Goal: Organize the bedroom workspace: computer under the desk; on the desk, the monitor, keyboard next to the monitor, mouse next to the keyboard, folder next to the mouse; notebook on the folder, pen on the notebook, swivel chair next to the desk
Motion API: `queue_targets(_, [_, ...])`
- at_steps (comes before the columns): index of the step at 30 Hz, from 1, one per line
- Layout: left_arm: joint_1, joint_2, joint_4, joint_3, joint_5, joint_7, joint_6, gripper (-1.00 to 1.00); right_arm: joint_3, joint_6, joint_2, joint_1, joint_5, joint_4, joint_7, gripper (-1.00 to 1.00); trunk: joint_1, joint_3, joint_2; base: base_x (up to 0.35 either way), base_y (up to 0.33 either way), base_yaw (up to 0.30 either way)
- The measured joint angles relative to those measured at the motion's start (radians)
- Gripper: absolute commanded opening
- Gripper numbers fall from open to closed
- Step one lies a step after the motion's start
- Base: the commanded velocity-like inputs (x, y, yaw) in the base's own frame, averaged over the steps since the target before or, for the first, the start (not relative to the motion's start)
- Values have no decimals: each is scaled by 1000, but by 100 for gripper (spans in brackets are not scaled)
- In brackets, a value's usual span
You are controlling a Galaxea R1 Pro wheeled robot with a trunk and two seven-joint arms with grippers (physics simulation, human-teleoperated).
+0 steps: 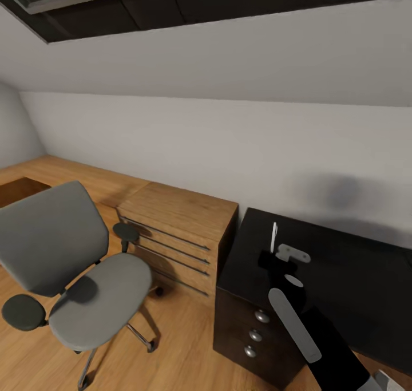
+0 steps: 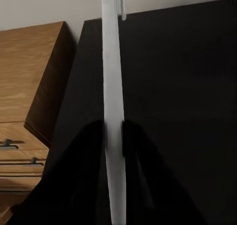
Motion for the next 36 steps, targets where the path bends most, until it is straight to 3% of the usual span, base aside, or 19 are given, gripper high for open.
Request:
queue_targets(5, [-43, -1, 73, 1, 0, -1, -1, 100, -3, -16, 1, 0, 0, -1, -34, -100, -19, 15, 35, 0, 0, -38])
queue_targets(19, [-56, -2, 95, 1, -1, 0, -9, 100, -4, -38, 2, 0, 0, 0, -47, -100, -73, 59, 133, 0, 0, -4])
queue_targets(29, [-57, -4, 95, 0, 1, 5, -96, 100, -5, -79, 2, 0, -1, 20, -53, -100, -73, 59, 133, 0, 0, -94])
queue_targets(36, [-57, -4, 97, -2, 1, 7, -110, 100, -6, -117, 3, 0, -1, 66, -53, -100, -73, 59, 133, 0, 0, -245])
